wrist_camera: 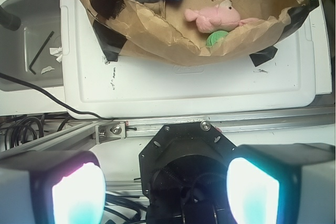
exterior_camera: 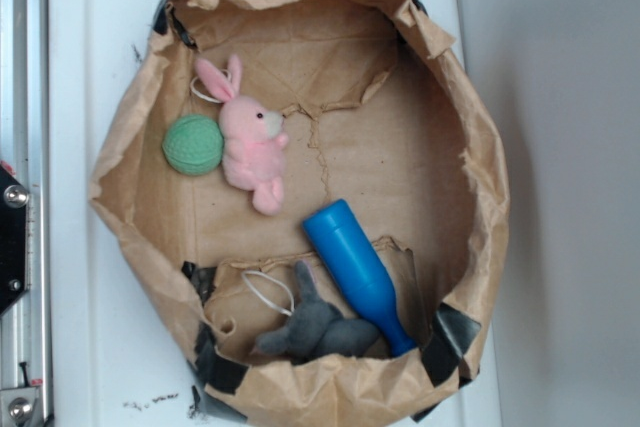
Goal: Grab the pink bunny.
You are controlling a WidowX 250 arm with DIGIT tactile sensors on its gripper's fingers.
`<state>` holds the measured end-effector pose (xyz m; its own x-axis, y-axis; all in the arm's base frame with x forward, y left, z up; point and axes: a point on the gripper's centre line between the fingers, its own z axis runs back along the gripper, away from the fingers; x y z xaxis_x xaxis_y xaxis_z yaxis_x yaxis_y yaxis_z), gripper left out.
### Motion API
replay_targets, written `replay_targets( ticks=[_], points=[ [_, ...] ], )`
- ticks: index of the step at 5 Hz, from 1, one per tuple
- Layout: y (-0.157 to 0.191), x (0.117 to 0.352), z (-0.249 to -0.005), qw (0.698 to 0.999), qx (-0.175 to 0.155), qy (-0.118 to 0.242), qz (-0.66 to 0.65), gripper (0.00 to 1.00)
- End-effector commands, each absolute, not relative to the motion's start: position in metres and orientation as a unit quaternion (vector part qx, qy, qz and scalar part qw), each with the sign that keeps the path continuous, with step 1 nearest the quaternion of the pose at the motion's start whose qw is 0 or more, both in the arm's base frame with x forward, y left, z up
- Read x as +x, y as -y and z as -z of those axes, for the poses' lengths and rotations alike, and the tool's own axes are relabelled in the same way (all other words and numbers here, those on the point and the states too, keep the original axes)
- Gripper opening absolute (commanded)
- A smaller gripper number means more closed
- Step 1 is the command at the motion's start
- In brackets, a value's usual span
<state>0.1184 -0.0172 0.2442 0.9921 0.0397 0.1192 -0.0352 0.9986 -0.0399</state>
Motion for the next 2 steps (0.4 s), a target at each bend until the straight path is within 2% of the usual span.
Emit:
replay_targets(
  ticks=[1,2],
  points=[
    [0.017,0.118,-0.244,0.998,-0.019,0.060,-0.019,1.00],
    [0.021,0.155,-0.246,0.994,-0.038,0.098,-0.024,1.00]
  ],
)
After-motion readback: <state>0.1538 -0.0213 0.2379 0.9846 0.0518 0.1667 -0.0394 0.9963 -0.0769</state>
